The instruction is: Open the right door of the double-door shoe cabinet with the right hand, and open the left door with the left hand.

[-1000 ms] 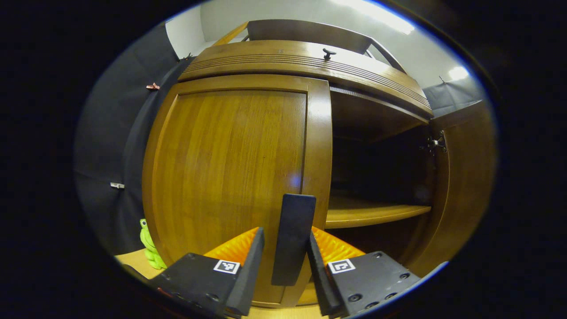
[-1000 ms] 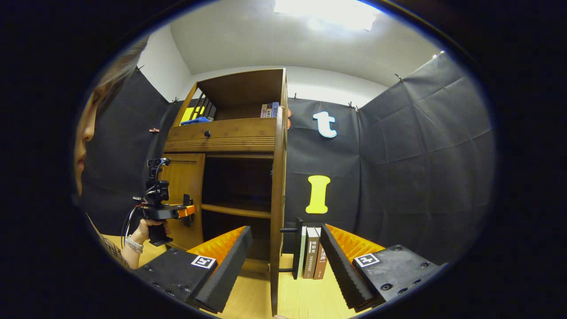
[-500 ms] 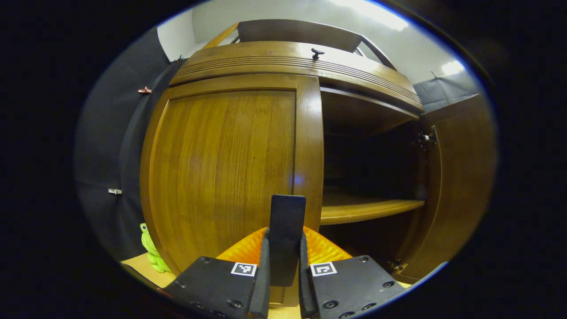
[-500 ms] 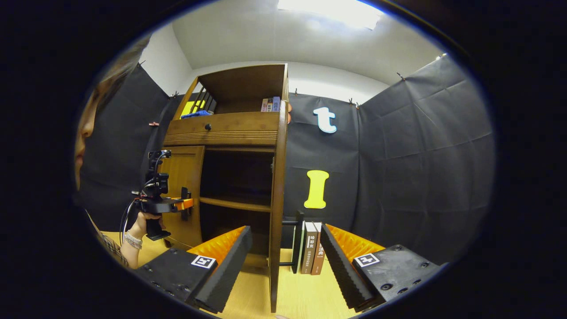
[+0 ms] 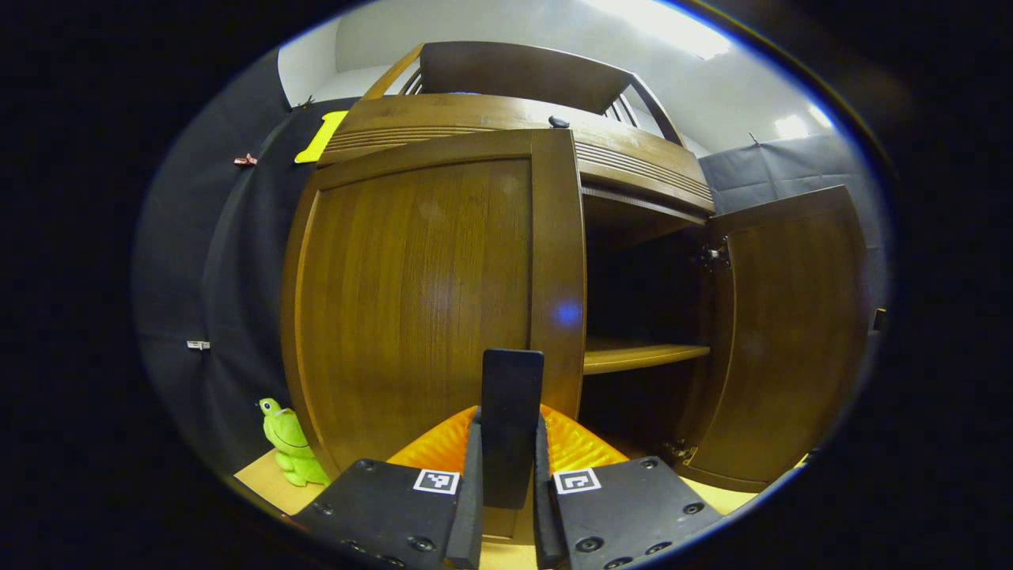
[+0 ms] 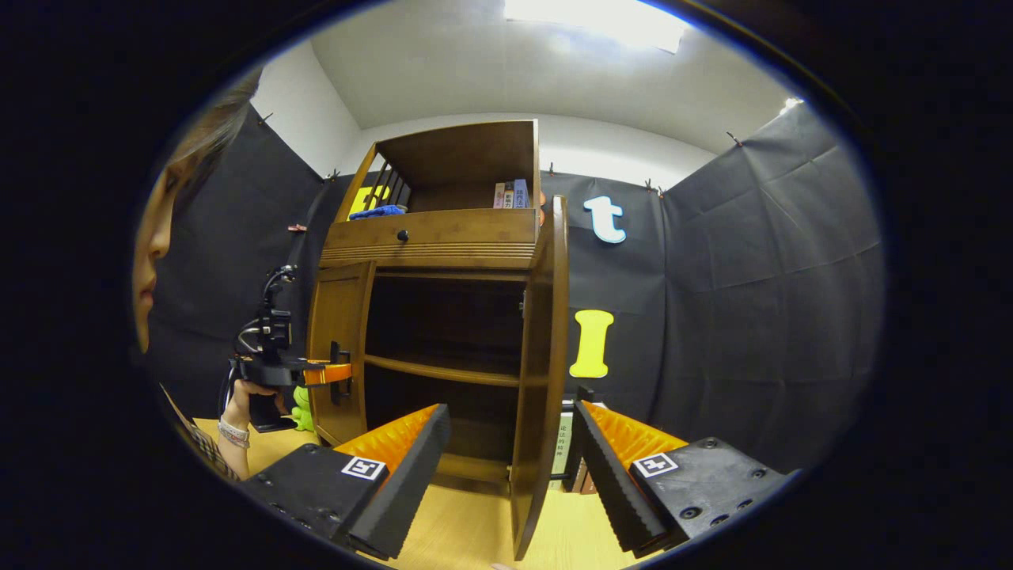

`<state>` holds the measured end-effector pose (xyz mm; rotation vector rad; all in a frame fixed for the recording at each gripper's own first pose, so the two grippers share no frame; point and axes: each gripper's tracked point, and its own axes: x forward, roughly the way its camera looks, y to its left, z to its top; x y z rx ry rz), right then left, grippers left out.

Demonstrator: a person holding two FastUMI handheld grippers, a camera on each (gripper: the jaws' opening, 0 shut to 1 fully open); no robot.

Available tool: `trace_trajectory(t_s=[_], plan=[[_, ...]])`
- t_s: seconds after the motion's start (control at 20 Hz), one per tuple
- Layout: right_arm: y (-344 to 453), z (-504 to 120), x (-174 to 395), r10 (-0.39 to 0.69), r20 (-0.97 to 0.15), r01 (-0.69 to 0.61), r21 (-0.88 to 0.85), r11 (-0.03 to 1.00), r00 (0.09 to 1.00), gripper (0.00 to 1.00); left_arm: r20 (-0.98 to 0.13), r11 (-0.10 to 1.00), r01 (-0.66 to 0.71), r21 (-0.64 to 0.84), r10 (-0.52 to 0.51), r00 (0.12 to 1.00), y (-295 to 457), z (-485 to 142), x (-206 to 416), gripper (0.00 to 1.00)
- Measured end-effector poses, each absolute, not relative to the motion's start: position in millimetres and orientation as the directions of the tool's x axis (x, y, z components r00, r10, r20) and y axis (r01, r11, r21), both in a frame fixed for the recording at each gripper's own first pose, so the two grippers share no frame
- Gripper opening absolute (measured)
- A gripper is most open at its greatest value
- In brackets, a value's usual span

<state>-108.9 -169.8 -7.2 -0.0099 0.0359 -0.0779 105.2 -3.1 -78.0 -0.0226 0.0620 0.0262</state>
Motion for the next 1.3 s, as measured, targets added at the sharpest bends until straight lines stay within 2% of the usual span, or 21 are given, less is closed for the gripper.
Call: trace_trajectory(t_s=[0.4, 0.6, 1.3], plan=[[-128.1, -10.0, -97.1, -0.018, -0.066, 0.017, -0.015, 1.0, 0.998, 0.97, -0.054, 0.999, 0.043, -0.034, -0.045, 0.998, 9.9, -74.3, 64.0, 0.29], [-95.2, -13.5, -89.3, 0.059, -0.081, -0.059, -0.003, 0.998, 0.995, 0.98, -0.052, 0.997, 0.057, -0.046, -0.06, 0.997, 19.9, -72.1, 42.3, 0.3], [-42.2, -35.2, -47.0, 0.188, -0.099, -0.186, 0.025, 0.982, 0.977, 0.98, -0.068, 0.999, -0.025, 0.032, 0.027, 0.997, 66.8, -64.1, -16.2, 0.29]])
